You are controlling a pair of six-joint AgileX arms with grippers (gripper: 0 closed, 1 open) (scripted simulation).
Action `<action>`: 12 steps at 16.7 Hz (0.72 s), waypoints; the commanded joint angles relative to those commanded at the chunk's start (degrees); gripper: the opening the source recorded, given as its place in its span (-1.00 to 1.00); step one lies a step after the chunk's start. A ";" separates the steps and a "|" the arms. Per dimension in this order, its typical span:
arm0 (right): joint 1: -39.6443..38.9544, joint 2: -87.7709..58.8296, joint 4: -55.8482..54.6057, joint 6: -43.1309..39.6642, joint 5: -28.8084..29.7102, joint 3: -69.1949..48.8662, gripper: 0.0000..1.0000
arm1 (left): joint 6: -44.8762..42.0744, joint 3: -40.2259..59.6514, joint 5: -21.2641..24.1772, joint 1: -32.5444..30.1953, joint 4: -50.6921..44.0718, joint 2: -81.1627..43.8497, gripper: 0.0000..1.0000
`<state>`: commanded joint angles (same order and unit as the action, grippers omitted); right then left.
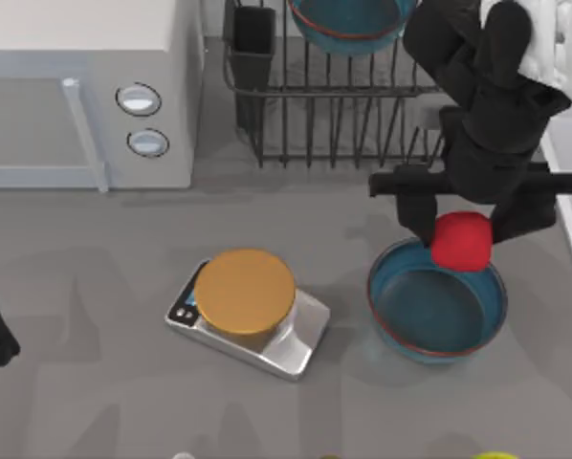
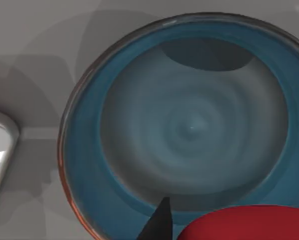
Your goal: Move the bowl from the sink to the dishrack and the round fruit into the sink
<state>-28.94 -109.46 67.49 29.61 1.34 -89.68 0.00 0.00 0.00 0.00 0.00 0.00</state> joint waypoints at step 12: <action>25.30 6.73 -52.58 -11.63 -13.49 21.50 -1.00 | 0.00 0.00 0.00 0.00 0.00 0.00 1.00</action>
<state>-3.64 -102.73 14.90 17.98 -12.15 -68.18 0.00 0.00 0.00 0.00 0.00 0.00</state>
